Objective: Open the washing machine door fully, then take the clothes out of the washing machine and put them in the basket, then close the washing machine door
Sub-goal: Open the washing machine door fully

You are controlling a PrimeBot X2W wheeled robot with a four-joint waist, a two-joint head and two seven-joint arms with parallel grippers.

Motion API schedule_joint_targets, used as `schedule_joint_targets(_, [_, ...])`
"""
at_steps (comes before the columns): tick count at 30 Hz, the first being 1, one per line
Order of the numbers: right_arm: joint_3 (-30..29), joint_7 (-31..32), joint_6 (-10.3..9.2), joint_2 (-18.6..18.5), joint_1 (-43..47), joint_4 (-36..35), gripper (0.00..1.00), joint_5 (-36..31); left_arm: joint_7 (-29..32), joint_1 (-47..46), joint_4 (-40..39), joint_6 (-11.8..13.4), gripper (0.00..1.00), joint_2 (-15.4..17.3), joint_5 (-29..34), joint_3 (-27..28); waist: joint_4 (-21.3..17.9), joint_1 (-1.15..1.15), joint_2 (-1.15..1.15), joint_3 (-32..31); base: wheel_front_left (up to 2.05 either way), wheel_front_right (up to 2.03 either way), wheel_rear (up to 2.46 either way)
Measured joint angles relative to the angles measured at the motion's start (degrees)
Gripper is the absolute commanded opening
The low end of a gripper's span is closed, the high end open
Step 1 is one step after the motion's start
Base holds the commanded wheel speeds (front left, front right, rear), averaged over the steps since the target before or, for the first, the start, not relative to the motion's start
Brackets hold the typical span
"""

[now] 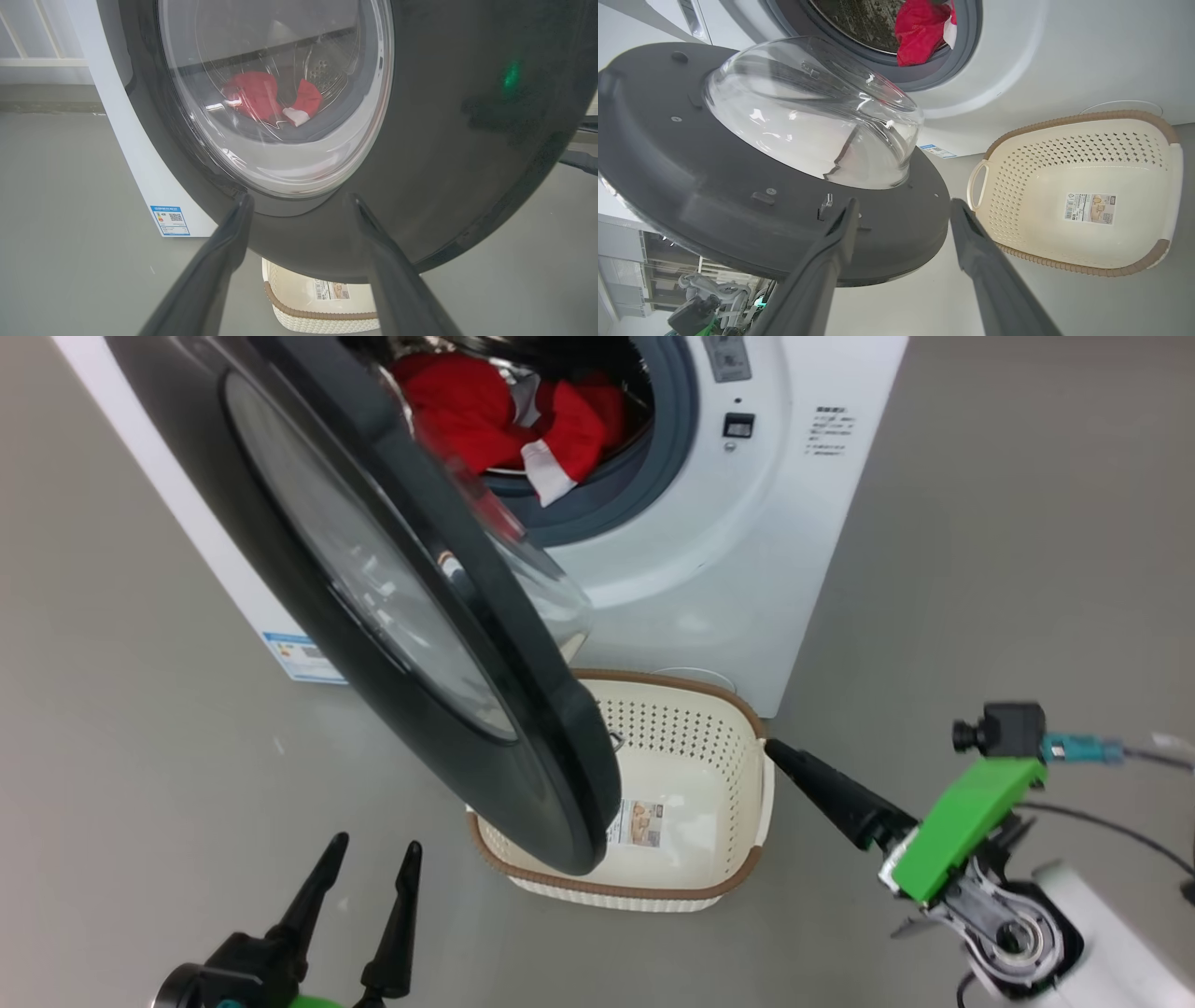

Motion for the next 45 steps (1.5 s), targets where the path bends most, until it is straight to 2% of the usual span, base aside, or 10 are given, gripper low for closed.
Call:
schedule_joint_targets(14, [1.9, -10.0, 0.00, -2.2, 9.2, 0.1, 1.00, 0.4, 0.0, 1.5, 0.1, 0.0, 1.00, 0.1, 0.0, 1.6, -2.5, 0.00, 0.00, -1.7, 0.00, 0.00, 0.00])
schedule_joint_targets(21, [3.1, -20.4, 0.00, -4.0, 11.3, 1.3, 1.00, -3.4, 0.0, 2.7, 0.2, 0.0, 1.00, 0.1, 0.0, 2.5, -3.3, 0.00, 0.00, -2.6, 0.00, 0.00, 0.00])
schedule_joint_targets(24, [4.8, -26.1, 0.02, -5.3, 11.8, 3.2, 1.00, -9.3, 0.0, 2.7, 0.2, 0.0, 1.00, 0.1, -0.1, 2.8, -3.4, 0.00, 0.00, -2.7, 0.00, 0.00, 0.00])
schedule_joint_targets(29, [4.2, -28.4, 0.02, -4.7, 12.3, 6.5, 1.00, -15.6, 0.0, 2.7, 0.2, 0.0, 1.00, 0.0, -0.2, 3.3, -3.7, 0.00, 0.00, -2.6, 0.00, 0.00, 0.00])
schedule_joint_targets(34, [-4.3, -28.5, 0.03, -1.5, 13.4, 5.9, 1.00, -27.9, 0.0, 2.7, 0.3, 0.0, 1.00, 0.0, -0.2, 3.5, -3.9, 0.00, 0.00, -2.3, 0.00, 0.00, 0.00])
schedule_joint_targets(38, [-10.7, -28.7, 0.03, 2.3, 16.4, 4.0, 1.00, -38.3, 0.0, 2.7, 0.4, 0.0, 1.00, -0.1, -0.2, 3.6, -3.8, 0.00, 0.00, -2.3, 0.00, 0.00, 0.00])
schedule_joint_targets(39, [-14.4, -28.8, 0.03, 4.6, 18.1, 2.7, 1.00, -42.6, 0.0, 2.7, 0.4, 0.0, 1.00, -0.1, -0.2, 3.7, -3.8, 0.00, 0.00, -2.2, 0.00, 0.00, 0.00])
schedule_joint_targets(45, [-23.5, -28.8, 0.04, 10.0, 22.0, -1.3, 1.00, -56.3, 0.0, 2.6, 0.5, 0.0, 1.00, -0.1, -0.2, 3.7, -3.6, 0.00, 0.00, -2.5, 0.00, 0.00, 0.00])
